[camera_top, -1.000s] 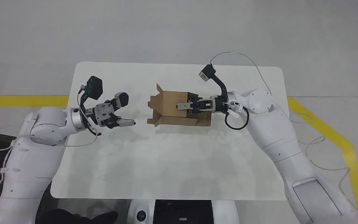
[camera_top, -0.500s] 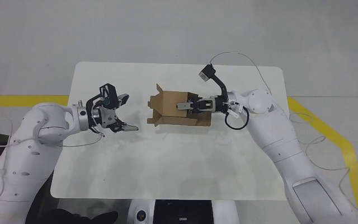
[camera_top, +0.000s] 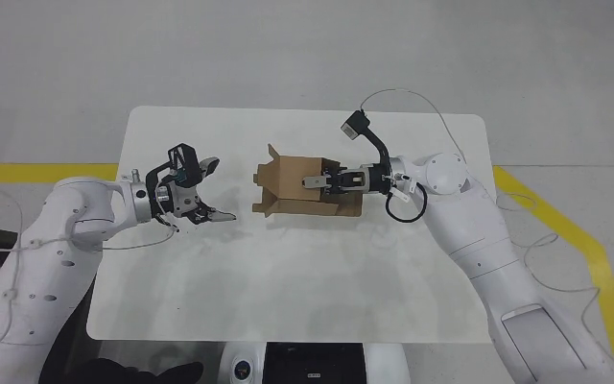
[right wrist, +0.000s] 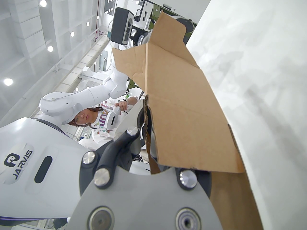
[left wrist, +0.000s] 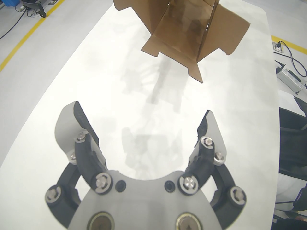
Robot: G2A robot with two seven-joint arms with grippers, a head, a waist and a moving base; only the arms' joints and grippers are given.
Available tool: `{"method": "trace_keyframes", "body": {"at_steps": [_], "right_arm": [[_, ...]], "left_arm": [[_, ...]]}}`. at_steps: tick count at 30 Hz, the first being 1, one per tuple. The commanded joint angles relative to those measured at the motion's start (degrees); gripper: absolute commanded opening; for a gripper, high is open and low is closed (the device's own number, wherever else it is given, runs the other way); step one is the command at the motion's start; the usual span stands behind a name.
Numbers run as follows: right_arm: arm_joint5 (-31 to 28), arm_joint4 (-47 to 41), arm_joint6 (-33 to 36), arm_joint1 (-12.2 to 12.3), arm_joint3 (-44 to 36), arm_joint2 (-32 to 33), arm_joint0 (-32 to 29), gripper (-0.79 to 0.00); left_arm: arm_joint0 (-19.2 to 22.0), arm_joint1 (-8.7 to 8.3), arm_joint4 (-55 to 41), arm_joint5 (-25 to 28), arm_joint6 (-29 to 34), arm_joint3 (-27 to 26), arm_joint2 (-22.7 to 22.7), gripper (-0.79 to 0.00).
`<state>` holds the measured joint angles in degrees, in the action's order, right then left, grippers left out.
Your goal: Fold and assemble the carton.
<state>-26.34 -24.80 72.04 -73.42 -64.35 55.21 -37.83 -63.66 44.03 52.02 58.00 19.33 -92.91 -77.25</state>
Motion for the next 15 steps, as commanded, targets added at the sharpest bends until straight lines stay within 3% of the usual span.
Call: {"method": "trace_keyframes", "body": {"at_steps": [1,10,15], "right_arm": [[0.0,0.0,0.0,0.0,0.0,0.0,0.0,-0.785],[0.0,0.0,0.0,0.0,0.0,0.0,0.0,-0.785],[1.4,-0.5,-2.2,0.2,-2.6,0.6,-2.2,-0.785]], "left_arm": [[0.0,0.00,0.0,0.0,0.0,0.0,0.0,0.000],[-1.4,0.34,2.8,-3.1,-2.6,0.6,0.8,0.000],[-1.7,0.78,7.7,0.0,-12.2,2.6,1.2,0.000]]}}
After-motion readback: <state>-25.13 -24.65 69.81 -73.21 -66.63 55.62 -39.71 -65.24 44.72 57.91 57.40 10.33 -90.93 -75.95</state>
